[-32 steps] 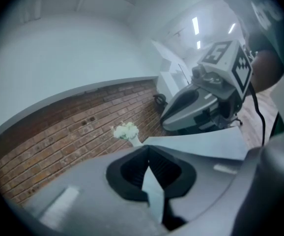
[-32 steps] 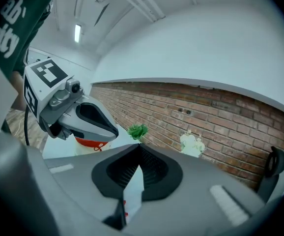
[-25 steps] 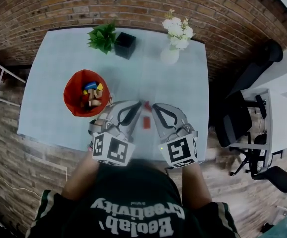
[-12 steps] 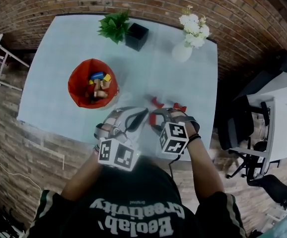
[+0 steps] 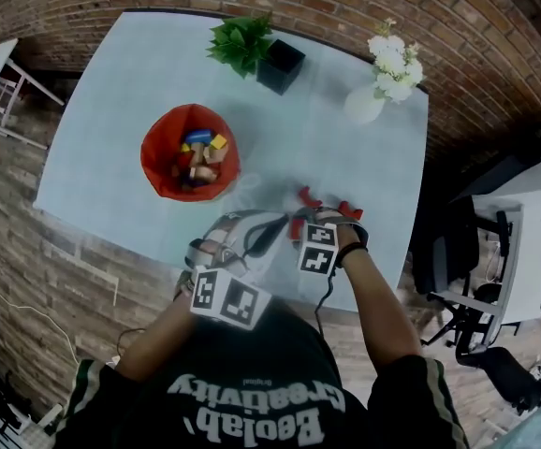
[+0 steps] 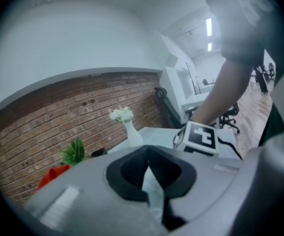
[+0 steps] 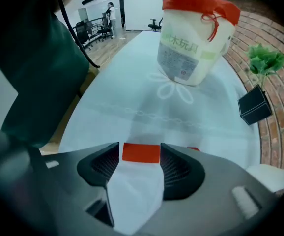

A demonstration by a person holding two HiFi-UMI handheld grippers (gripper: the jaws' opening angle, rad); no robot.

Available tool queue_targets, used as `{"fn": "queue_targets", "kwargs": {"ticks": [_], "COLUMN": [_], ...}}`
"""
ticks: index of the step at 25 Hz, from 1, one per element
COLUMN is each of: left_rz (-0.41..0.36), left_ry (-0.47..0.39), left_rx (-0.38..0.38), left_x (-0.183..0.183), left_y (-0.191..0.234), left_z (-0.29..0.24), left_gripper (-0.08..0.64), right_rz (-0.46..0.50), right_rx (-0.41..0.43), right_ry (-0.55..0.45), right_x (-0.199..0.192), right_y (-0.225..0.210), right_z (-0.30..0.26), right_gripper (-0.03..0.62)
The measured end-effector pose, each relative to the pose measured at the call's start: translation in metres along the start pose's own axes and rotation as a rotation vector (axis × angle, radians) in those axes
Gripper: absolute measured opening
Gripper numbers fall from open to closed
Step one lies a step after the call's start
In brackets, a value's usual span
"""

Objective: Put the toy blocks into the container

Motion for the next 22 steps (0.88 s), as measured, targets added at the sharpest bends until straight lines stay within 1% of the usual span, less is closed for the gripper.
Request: {"fn": "queue_targets", "kwargs": {"ticks": [5,7,14,18,20,22], "left_rz": [0.031,0.038,0.044,0.036,0.020,0.002], "left_ry": [0.011,0.017,0.027,0.023,0.028,0.029], "left_rx": [0.017,0.018,0.014,0.013,0.008,0.008], "left_x": [-0.009,-0.012,-0.016,-0.014,-0.012,-0.010], "left_y": [0.010,0.012,0.017,0.018,0.019,0.022], "left_z": [-0.001,-0.002,-0.005,-0.003,-0.003,-0.002], "left_gripper": [0.003,0.003,0.003,0.003,0.003,0.003], "right_rz": [-0.005,-0.010,0.009,-0.001,-0.029,-0.079], "right_rx": [0.022,0.043,0.095,0.092,0.078,0.040], "right_ry": [0.040,0.051,0.068,0.065,0.048,0.002], "right_x": [0.002,0.002,0.005,0.004,0.001,-0.002], "right_y": [-0.006,-0.008,-0.012,-0.011,-0.013,-0.015], "right_z": [-0.016,-0.022,-0.026,-0.026,-0.020,-0.007], "right_gripper": [0.277,0.284,0.284,0.284,0.284,0.284]}}
Point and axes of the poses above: the fingertips, and each gripper's own axes: z backward along the fingers, y to its left, x out of its top, the point moved 9 cm from there along z, backward along the fingers, and after that the axes turned 11 degrees about y, right-handed, at the moved point
